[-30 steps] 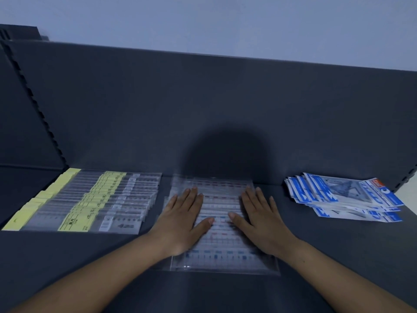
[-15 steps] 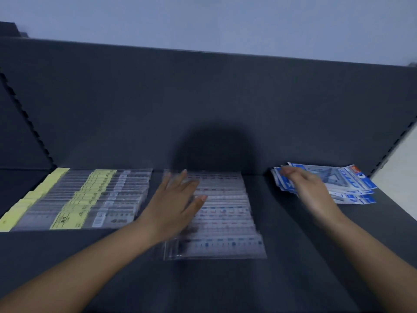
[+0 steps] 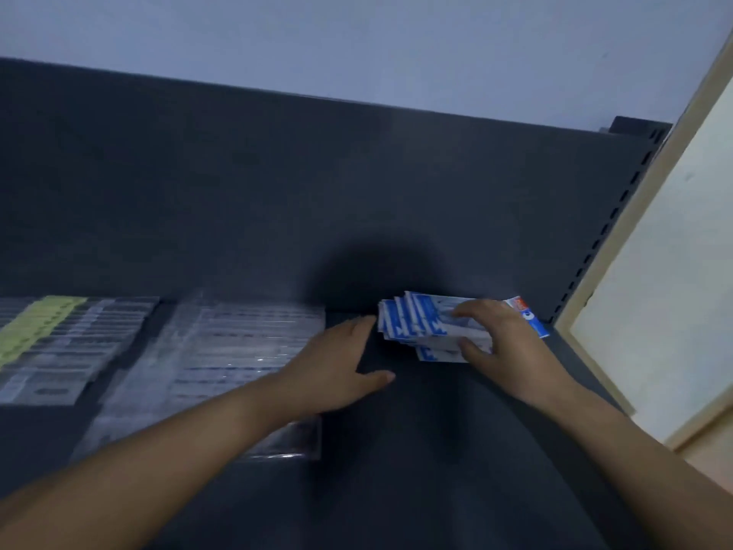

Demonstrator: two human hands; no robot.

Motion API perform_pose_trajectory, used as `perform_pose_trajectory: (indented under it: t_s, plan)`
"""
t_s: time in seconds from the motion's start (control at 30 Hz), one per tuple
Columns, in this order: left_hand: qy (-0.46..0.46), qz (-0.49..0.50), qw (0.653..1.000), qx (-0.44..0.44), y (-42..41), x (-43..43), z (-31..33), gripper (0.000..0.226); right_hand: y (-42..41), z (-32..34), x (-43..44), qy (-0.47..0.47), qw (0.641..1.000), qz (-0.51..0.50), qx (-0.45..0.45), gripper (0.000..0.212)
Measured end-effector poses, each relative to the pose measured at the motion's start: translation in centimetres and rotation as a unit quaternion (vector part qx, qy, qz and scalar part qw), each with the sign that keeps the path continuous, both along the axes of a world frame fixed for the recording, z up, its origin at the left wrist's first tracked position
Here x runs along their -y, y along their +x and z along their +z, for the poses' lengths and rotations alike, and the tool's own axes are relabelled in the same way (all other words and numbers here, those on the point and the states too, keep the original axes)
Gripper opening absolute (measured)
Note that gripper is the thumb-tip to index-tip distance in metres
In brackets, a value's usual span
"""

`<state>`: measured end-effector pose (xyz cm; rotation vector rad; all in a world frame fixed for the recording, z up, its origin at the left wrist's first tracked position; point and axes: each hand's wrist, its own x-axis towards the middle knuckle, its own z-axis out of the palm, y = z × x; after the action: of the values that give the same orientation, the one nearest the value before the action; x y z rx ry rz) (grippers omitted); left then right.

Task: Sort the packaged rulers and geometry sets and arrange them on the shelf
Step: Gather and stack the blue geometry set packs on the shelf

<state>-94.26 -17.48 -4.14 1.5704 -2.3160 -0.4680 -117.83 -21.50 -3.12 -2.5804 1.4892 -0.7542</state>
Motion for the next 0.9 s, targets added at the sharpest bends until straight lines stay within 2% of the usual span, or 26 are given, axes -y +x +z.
perform_pose_trajectory:
  t_s: [0.1, 0.17, 0.2, 0.23, 0.27, 0.33, 0.37, 0.43, 0.53, 0.6, 0.67, 0.77, 0.9]
  plan:
    - [0.093, 0.064, 0.979, -0.172, -3.6, 2.1, 0.1, 0.079, -5.1, -0.6, 2.6, 0.013, 0.994, -0.030, -0.102, 0.067]
    - [0.155, 0.127, 0.940, -0.277, -5.4, 3.7, -0.5, 0.076, -7.5, -1.5, 4.6, 0.047, 0.991, -0.081, -0.100, 0.085]
    - [0.181, 0.172, 0.912, -0.325, -6.2, 4.4, -0.7, 0.071, -8.4, -2.0, 5.5, 0.089, 0.989, -0.112, -0.045, 0.085]
    - [0.196, 0.218, 0.884, -0.366, -6.9, 5.0, -0.6, 0.065, -8.9, -2.1, 6.1, 0.142, 0.980, -0.128, 0.048, 0.076]
    - [0.207, 0.257, 0.858, -0.394, -7.3, 5.5, -0.6, 0.062, -9.0, -2.0, 6.3, 0.201, 0.955, -0.139, 0.167, 0.065]
    - [0.233, 0.297, 0.813, -0.443, -7.8, 6.7, -0.5, 0.064, -8.8, -1.7, 6.6, 0.330, 0.853, -0.168, 0.368, 0.034]
    - [0.245, 0.301, 0.795, -0.465, -8.1, 7.0, -0.4, 0.061, -8.5, -1.4, 6.6, 0.375, 0.814, -0.179, 0.406, 0.020]
    - [0.249, 0.303, 0.781, -0.487, -8.7, 7.4, -0.1, 0.047, -8.1, -1.2, 6.7, 0.406, 0.778, -0.200, 0.435, 0.012]
    - [0.260, 0.320, 0.773, -0.482, -9.2, 8.2, -0.1, 0.046, -7.6, -0.8, 7.2, 0.437, 0.735, -0.206, 0.475, 0.010]
    - [0.283, 0.318, 0.759, -0.492, -9.3, 8.5, 0.0, 0.038, -7.8, -0.8, 7.6, 0.464, 0.721, -0.215, 0.468, 0.009]
    - [0.292, 0.332, 0.755, -0.484, -9.4, 8.9, 0.0, 0.036, -7.8, -0.9, 8.1, 0.476, 0.726, -0.215, 0.447, 0.010]
    - [0.299, 0.341, 0.774, -0.442, -9.5, 9.5, -0.2, 0.037, -7.8, -0.9, 8.7, 0.480, 0.742, -0.200, 0.423, 0.011]
    - [0.346, 0.323, 0.772, -0.423, -9.4, 9.8, 0.2, 0.030, -7.9, -0.7, 9.1, 0.488, 0.734, -0.186, 0.434, 0.009]
